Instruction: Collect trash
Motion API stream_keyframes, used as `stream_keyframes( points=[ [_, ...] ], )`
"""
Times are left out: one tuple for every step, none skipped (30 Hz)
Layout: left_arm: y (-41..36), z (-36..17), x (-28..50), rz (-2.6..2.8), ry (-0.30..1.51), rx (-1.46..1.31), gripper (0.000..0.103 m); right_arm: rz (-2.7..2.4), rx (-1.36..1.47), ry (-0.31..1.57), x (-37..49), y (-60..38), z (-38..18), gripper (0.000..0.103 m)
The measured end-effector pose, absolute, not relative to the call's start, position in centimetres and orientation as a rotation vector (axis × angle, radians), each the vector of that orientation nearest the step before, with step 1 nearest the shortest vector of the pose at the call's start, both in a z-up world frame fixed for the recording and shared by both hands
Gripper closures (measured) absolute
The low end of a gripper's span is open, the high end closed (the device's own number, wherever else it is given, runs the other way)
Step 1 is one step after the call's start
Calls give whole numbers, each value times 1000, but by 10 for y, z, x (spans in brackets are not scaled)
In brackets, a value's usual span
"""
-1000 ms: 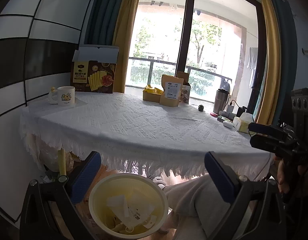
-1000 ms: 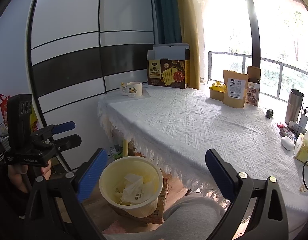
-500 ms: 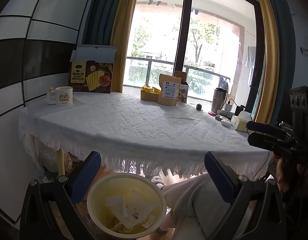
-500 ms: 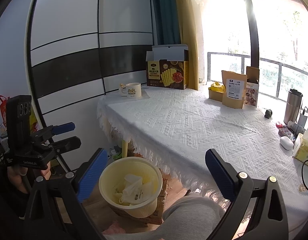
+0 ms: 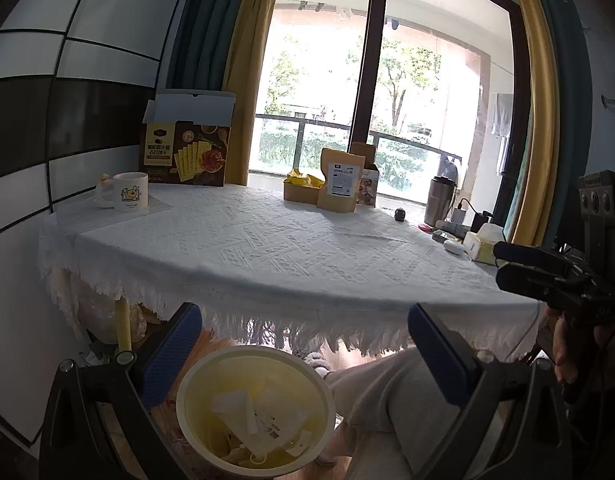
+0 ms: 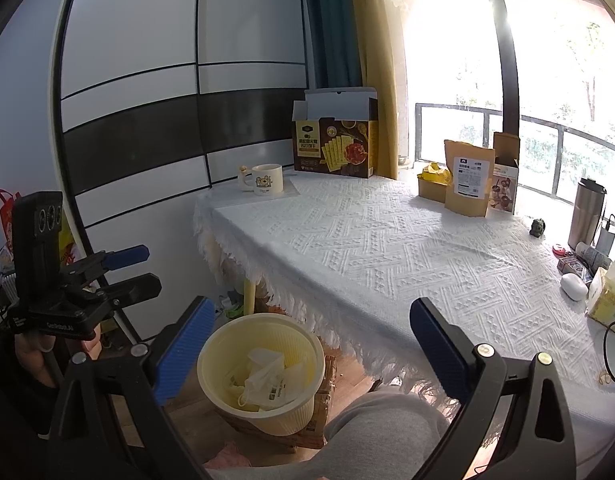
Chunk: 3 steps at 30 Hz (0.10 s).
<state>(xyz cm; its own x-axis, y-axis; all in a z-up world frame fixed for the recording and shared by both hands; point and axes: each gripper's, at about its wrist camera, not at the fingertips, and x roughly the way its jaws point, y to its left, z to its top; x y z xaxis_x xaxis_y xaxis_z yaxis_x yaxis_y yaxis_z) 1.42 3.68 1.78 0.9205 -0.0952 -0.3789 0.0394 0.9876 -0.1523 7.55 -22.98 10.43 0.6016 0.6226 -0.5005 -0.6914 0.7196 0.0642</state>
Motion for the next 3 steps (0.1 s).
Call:
stream_keyframes(
  points=[
    [37, 18, 14, -70, 395, -143, 0, 764, -142, 524, 76, -230, 104, 5],
    [37, 18, 14, -71, 395, -144, 0, 765, -143, 525, 76, -229, 104, 5],
    [37, 17, 14, -73, 393, -145, 0, 766, -144, 526, 76, -229, 104, 5]
  ],
)
